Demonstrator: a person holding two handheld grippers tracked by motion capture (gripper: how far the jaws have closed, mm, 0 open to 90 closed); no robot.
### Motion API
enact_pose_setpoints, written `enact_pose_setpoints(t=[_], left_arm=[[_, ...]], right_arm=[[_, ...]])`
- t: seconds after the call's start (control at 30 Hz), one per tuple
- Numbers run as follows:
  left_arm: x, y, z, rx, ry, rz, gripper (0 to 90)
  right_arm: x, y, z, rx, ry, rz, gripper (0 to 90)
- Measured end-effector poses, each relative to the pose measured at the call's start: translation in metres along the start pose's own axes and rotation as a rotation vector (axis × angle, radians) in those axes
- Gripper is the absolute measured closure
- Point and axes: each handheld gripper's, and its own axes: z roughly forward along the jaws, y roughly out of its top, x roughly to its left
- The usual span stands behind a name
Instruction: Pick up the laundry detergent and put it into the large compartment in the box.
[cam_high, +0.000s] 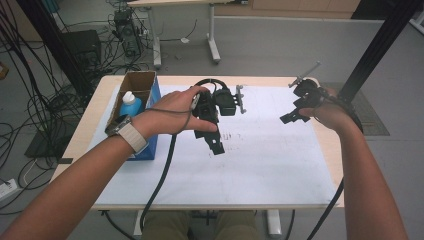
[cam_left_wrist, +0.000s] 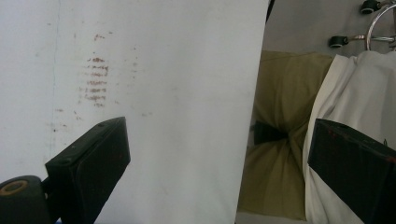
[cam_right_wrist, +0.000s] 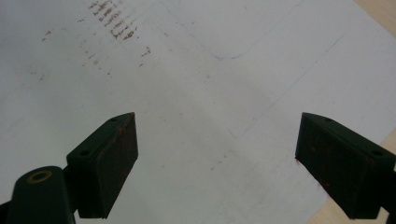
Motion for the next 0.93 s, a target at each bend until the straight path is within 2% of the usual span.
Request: enact_pose_setpoints(t=[0.73, 0.93], left_arm=[[0.0032, -0.0005, 0.0031, 0.000, -0.001, -0.009, 6.2], [0.0043, -0.0030, 0.0019, -0.015, -0.009, -0.017, 5.3]], right_arm=[[-0.0018, -0.0052, 0.0009, -0.004, 0.002, 0.010, 13.2], [-0.0017, -0.0055, 0.0006, -0.005, 0.001, 0.010, 13.2]])
